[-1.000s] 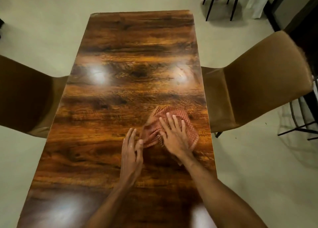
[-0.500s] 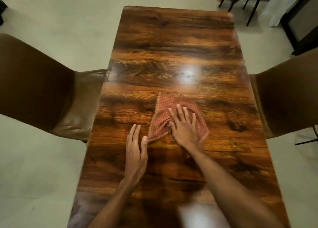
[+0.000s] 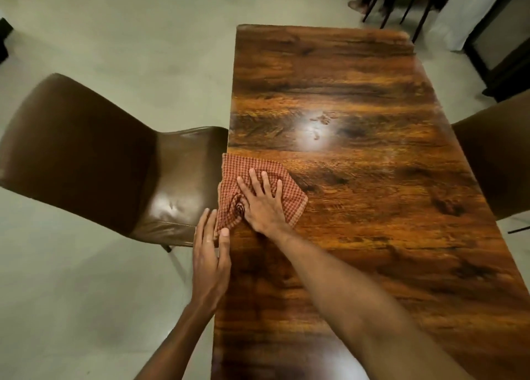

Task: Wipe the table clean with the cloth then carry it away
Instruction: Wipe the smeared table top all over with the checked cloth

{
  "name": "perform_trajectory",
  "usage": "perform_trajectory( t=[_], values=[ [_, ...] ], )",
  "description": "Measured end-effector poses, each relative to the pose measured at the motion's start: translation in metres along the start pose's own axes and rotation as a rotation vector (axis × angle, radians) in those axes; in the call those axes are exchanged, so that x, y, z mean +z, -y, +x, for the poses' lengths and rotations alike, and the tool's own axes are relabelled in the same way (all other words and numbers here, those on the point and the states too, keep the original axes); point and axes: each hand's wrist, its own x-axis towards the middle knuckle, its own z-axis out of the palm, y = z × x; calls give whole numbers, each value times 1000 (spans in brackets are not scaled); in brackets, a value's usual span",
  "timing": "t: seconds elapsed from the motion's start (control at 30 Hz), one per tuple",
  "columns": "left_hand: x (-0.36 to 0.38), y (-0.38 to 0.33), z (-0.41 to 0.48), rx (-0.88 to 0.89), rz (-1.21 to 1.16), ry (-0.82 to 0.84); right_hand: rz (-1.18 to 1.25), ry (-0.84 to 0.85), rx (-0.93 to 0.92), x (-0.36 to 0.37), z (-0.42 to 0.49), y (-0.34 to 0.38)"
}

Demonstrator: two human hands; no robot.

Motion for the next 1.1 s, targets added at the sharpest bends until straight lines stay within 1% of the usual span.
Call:
perform_trajectory(
  t=[0.07, 0.17, 0.23, 0.27, 0.4, 0.43, 0.47, 0.57, 0.6, 0.63, 0.67, 0.73, 0.77, 0.83, 0.9, 1.03, 1.1],
  values=[
    [0, -2, -10, 24, 4, 37, 38, -17, -15, 13, -37, 10],
    [3, -6, -25, 82, 7, 85, 68, -32, -72, 46, -117, 27],
    [7, -10, -38, 101, 15, 126, 85, -38, -75, 56, -154, 17],
    [9, -11, -44, 105, 25, 149, 83, -52, -28, 55, -162, 6],
    [19, -21, -71, 169, 85, 249, 142, -81, 416, 35, -196, -51],
    [21, -23, -76, 176, 100, 262, 161, -80, 467, 34, -208, -53],
    [23, -28, -82, 190, 113, 277, 166, -91, 476, 36, -222, -50],
    [31, -39, -96, 216, 114, 345, 150, -70, 349, 53, -261, -37],
    [35, -41, -97, 230, 112, 373, 146, -79, 346, 57, -269, -44],
    [37, -42, -97, 243, 115, 395, 149, -103, 396, 59, -276, -58],
    [40, -43, -94, 255, 125, 417, 152, -126, 498, 59, -279, -75],
    [41, -43, -82, 265, 138, 453, 169, -156, 720, 58, -280, -101],
    [40, -43, -75, 264, 137, 465, 188, -164, 800, 57, -276, -106],
    [38, -40, -54, 267, 139, 475, 236, -189, 885, 54, -251, -98],
    [35, -34, -27, 287, 141, 474, 249, -187, 861, 50, -211, -65],
    [23, -19, 49, 249, 114, 484, 230, -164, 601, 48, -115, 27],
    [17, -16, 87, 257, 61, 491, 170, -188, 603, 47, -78, 32]
  ],
)
